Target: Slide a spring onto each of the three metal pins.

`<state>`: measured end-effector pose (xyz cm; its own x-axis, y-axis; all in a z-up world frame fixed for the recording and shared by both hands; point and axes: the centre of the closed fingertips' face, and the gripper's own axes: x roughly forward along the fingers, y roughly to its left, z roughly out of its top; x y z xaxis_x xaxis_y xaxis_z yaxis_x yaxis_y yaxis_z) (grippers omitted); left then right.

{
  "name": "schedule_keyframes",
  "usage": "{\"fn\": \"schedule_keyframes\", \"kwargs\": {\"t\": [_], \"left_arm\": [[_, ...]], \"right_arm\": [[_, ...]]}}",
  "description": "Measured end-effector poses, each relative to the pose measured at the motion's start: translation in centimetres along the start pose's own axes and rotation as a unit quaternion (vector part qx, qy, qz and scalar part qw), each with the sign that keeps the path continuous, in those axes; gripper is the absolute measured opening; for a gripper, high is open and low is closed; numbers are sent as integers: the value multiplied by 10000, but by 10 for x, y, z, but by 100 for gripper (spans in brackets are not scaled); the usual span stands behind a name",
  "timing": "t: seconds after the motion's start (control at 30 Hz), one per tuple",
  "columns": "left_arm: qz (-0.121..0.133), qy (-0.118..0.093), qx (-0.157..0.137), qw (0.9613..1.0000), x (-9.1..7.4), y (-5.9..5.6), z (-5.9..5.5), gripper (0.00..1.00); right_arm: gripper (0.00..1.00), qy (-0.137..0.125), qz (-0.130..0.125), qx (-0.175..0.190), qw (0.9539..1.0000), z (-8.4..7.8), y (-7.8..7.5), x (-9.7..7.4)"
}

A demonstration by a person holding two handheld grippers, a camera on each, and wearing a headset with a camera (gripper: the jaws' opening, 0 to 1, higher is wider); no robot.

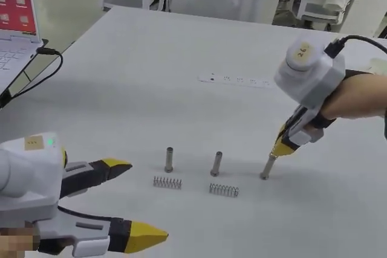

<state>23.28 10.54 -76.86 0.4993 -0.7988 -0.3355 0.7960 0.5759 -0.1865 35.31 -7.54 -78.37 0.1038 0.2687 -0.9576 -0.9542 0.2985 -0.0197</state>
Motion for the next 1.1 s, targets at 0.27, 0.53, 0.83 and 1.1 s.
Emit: {"fn": "schedule_keyframes", "kwargs": {"t": [0.27,0.53,0.83,1.1], "left_arm": [[19,8,-14,10000,-1,0,0,82],[29,3,-10,10000,0,0,1,82],[31,10,-10,10000,0,0,1,82],[41,8,-11,10000,0,1,1,81]], "right_arm": [[9,59,50,27,10000,-2,-1,7],[9,163,75,19,9998,-4,0,19],[9,273,79,22,9996,-6,-1,34],[9,292,120,104,9994,-9,-1,45]]}}
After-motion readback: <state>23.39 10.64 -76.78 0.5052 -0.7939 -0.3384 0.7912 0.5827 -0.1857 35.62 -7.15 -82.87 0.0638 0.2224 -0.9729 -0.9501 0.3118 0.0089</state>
